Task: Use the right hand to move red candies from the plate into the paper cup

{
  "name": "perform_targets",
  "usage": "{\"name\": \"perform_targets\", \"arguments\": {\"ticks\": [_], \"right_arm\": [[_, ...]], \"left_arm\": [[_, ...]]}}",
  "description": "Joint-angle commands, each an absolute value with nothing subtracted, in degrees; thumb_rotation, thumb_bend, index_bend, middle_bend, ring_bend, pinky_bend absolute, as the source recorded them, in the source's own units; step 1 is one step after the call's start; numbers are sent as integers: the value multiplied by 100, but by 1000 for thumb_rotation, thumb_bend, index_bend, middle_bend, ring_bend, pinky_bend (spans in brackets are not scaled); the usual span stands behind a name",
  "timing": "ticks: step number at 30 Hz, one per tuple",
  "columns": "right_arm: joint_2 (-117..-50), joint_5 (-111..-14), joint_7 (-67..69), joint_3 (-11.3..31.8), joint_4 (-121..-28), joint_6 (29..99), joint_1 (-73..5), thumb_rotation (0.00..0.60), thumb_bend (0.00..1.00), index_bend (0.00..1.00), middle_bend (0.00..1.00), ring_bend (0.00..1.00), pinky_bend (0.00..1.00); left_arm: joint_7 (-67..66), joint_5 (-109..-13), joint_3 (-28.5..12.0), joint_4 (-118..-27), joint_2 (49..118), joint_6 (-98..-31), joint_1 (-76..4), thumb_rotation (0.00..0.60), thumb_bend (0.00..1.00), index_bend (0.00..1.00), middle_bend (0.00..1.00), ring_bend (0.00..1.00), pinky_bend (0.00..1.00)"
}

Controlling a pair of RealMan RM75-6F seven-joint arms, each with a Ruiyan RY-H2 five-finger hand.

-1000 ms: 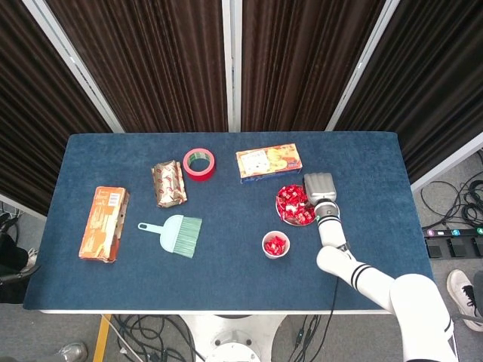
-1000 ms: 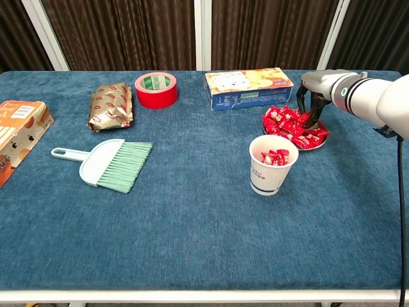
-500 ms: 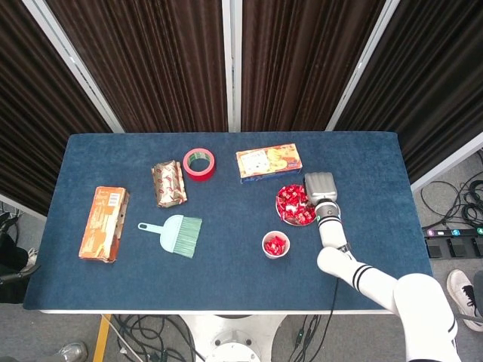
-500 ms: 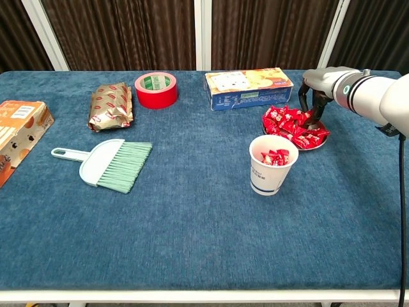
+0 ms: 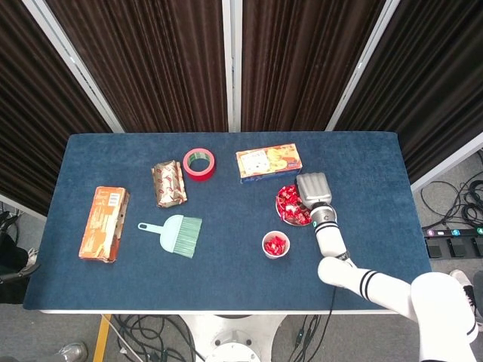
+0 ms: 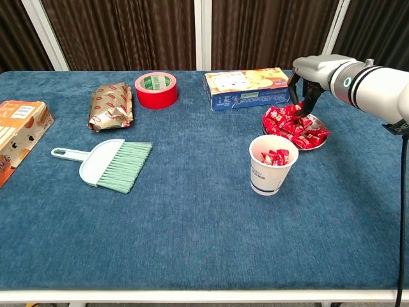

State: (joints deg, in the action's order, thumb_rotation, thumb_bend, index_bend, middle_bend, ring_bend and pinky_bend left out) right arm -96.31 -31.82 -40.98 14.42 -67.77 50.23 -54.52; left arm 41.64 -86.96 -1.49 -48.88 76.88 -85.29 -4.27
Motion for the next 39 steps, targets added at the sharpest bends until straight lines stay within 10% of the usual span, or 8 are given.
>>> {"name": "perform_targets", "arguments": {"ticks": [1, 14, 39], "right_arm": [[-9182, -3576, -4185, 1370, -7782, 5594, -5310, 600, 220, 632, 1000, 1000, 945], [-8315, -4842, -4262, 790, -10382, 6588, -4793, 600, 220, 632, 1000, 1000, 945], [-8454, -5143, -4103, 557, -10392, 6376, -4692, 600, 63, 591, 1000, 1000, 945]], "left_arm": [[4129, -8688, -162, -4918, 7674, -8551, -423, 437, 92, 144, 137, 54, 191], [3849, -8664, -220, -5226, 7517, -8704, -375, 439, 92, 144, 137, 54, 191], [3828, -8620, -240, -5287, 7496, -8678, -339, 440, 91, 144, 136, 54, 191]]}}
